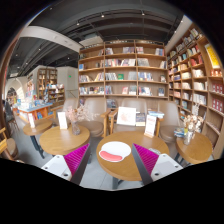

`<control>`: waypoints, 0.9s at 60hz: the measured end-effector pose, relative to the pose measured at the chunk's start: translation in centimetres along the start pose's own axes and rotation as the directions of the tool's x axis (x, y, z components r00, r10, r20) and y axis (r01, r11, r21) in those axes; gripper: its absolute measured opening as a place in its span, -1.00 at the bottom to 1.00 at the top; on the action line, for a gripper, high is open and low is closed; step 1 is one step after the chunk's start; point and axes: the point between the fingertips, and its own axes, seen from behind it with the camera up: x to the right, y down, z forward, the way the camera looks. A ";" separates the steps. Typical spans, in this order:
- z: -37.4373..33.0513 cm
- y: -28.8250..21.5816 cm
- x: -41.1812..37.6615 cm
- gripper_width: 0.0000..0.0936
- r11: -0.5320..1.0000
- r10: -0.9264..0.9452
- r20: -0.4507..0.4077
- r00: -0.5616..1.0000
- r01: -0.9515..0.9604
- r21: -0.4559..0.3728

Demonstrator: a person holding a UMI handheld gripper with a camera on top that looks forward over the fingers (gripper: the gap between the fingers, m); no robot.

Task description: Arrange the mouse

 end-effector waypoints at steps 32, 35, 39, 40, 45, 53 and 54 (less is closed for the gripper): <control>3.2 6.6 8.6 0.83 0.994 -0.011 -0.123 0.992 -0.002 -0.108; 3.9 7.8 9.1 0.84 0.992 -0.013 -0.140 0.990 -0.005 -0.123; 4.3 8.9 10.7 0.84 0.990 -0.012 -0.166 0.986 -0.012 -0.141; 4.4 9.3 11.2 0.84 0.989 -0.012 -0.172 0.985 -0.013 -0.145; 5.2 10.9 13.2 0.83 0.987 -0.013 -0.198 0.980 -0.019 -0.157; 6.5 13.6 16.6 0.83 0.981 0.004 -0.240 0.971 -0.051 -0.188; 6.7 14.0 17.0 0.83 0.980 0.006 -0.245 0.970 -0.054 -0.193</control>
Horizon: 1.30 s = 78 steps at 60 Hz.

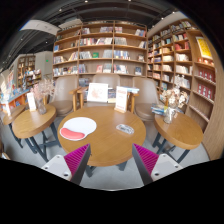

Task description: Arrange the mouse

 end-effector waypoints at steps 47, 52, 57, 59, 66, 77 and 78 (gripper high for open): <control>20.6 3.7 9.1 0.83 0.997 0.050 -0.079 0.996 -0.054 -0.051; 22.9 4.0 9.8 0.83 0.996 0.048 -0.088 0.995 -0.054 -0.064; 24.7 4.2 10.2 0.82 0.995 0.060 -0.083 0.995 -0.067 -0.078; 25.4 4.3 10.3 0.83 0.994 0.064 -0.083 0.995 -0.071 -0.084; 27.8 4.7 10.5 0.83 0.992 0.057 -0.079 0.995 -0.066 -0.110; 30.8 4.9 11.1 0.82 0.989 0.026 -0.089 0.996 -0.039 -0.143; 31.0 4.6 11.1 0.82 0.990 0.029 -0.086 0.996 -0.041 -0.137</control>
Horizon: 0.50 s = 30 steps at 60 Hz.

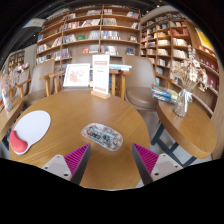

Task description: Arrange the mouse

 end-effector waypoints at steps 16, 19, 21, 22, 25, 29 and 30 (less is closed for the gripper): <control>3.4 -2.0 -0.2 0.83 1.000 0.016 0.020 1.000 -0.016 -0.019; 4.0 -2.4 -0.1 0.83 1.000 0.022 0.019 1.000 -0.022 -0.019; 4.5 -2.7 -0.2 0.82 1.000 0.024 0.019 1.000 -0.024 -0.020; 4.6 -2.8 -0.2 0.82 0.999 0.027 0.020 0.999 -0.026 -0.022; 5.1 -3.0 -0.2 0.82 0.999 0.039 0.022 0.999 -0.038 -0.031; 5.6 -3.3 -0.1 0.82 0.998 0.048 0.018 0.999 -0.047 -0.041; 5.9 -3.4 0.1 0.82 0.998 0.046 0.016 0.999 -0.045 -0.041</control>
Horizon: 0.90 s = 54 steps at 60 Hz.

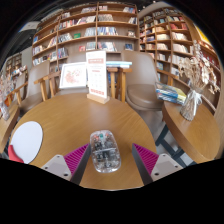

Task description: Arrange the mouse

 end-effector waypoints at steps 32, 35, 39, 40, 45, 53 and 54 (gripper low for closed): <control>1.2 -1.5 -0.6 -0.10 0.999 -0.038 -0.031 0.999 0.037 -0.040; 0.2 -2.6 -1.4 -0.12 1.000 -0.013 -0.026 1.000 0.013 -0.016; -1.7 -4.2 -2.5 -0.12 1.000 -0.012 -0.020 1.000 0.012 0.008; -2.3 -4.8 -3.0 -0.12 1.000 -0.010 -0.015 1.000 0.010 0.017; -5.2 -7.8 -7.5 -0.12 0.997 0.008 0.058 0.998 -0.013 0.074; -8.4 -10.9 -16.4 -0.12 0.992 0.008 0.148 0.989 -0.027 0.122; -8.7 -11.1 -17.8 -0.12 0.992 0.009 0.156 0.988 -0.028 0.124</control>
